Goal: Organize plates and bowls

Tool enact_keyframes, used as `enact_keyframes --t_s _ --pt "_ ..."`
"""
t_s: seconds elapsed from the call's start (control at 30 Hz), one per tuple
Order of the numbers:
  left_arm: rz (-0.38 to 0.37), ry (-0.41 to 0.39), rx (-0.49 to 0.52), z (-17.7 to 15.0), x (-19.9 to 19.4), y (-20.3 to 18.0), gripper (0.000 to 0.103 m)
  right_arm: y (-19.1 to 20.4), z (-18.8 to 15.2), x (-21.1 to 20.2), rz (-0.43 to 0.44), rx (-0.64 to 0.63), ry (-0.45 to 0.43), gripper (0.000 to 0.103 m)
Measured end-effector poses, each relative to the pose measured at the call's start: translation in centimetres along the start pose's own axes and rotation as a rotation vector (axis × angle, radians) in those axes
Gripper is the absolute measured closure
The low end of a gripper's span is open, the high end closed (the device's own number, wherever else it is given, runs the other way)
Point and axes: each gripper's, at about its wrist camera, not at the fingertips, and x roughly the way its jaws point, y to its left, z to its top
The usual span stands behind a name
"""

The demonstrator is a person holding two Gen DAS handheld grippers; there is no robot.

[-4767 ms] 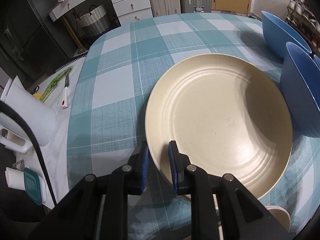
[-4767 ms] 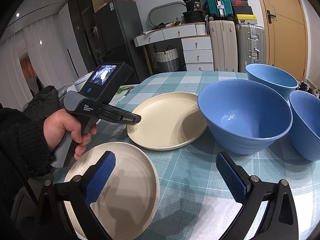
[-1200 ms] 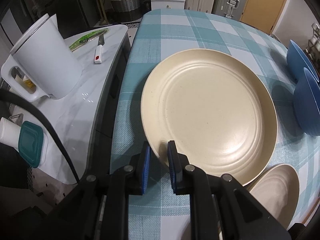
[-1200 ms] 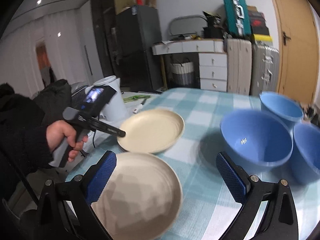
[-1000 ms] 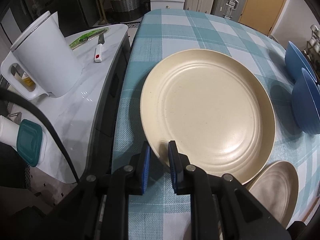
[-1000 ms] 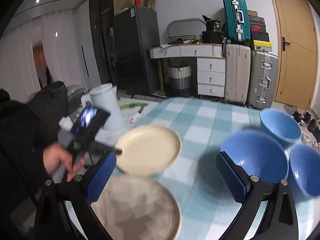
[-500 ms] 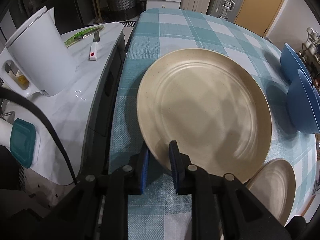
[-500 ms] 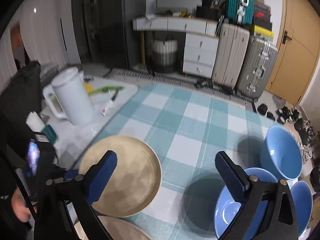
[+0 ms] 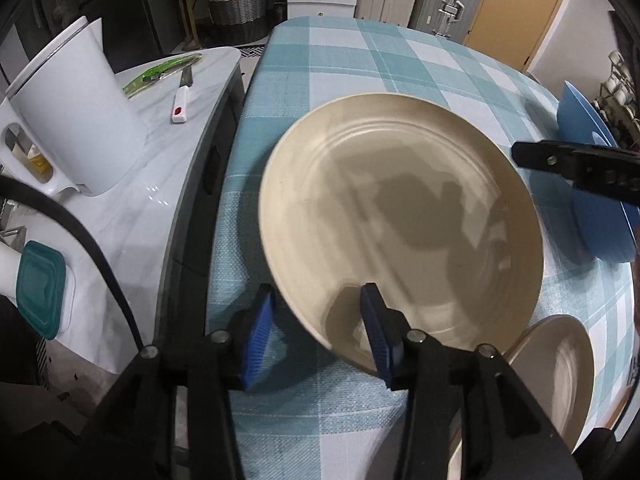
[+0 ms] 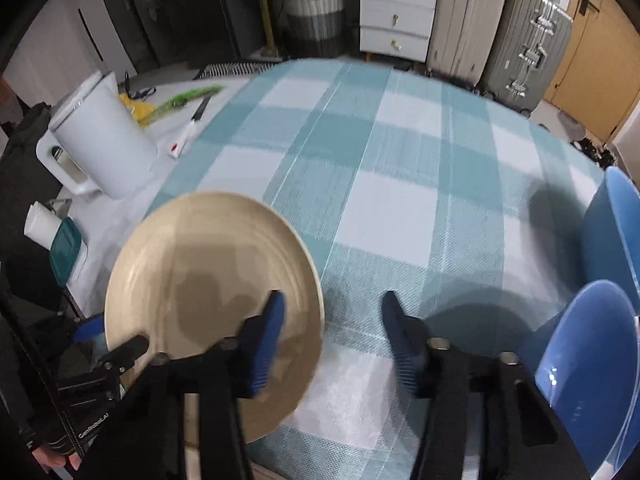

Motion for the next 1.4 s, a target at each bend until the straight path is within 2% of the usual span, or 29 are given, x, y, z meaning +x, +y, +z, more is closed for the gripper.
enact_keyframes --t_s 0.13,0.43,0.77,0.9,1.03,1.17,1.3,1.37,1.4 --pt "-0.019 0.005 -0.009 0.2 0.0 -0.1 0.059 0.4 -0.3 0.7 0.009 -0.028 0.019 0.067" --pt "-0.072 0.012 -0.031 0.3 0.1 0.0 0.059 0.0 -0.6 1.8 0.055 0.006 0.048 0.094" --pt "-0.055 0.006 -0.04 0.4 0.1 -0.2 0.057 -0.7 -1.1 2.4 0.105 0.072 0.055 0.095" --pt "-0.071 0.005 -0.044 0.5 0.2 0.1 0.056 -1.5 -1.3 2.5 0.149 0.128 0.058 0.095" --pt "-0.071 0.011 -0.065 0.7 0.3 0.3 0.055 -0.8 -1.5 2.1 0.123 0.09 0.05 0.096" --pt "-0.03 0.018 -0.047 0.8 0.4 -0.2 0.055 -1.0 -1.8 2.0 0.133 0.1 0.049 0.096" --pt "-0.032 0.02 -0.032 0.8 0.5 -0.5 0.047 -1.1 -2.0 1.9 0.128 0.107 0.051 0.097" --pt "-0.046 0.023 -0.039 0.8 0.6 -0.5 0.04 -1.2 -2.0 1.7 0.125 0.106 0.048 0.097" --pt "-0.043 0.029 -0.043 0.9 0.6 -0.5 0.027 -1.2 -2.0 1.6 0.124 0.107 0.049 0.097"
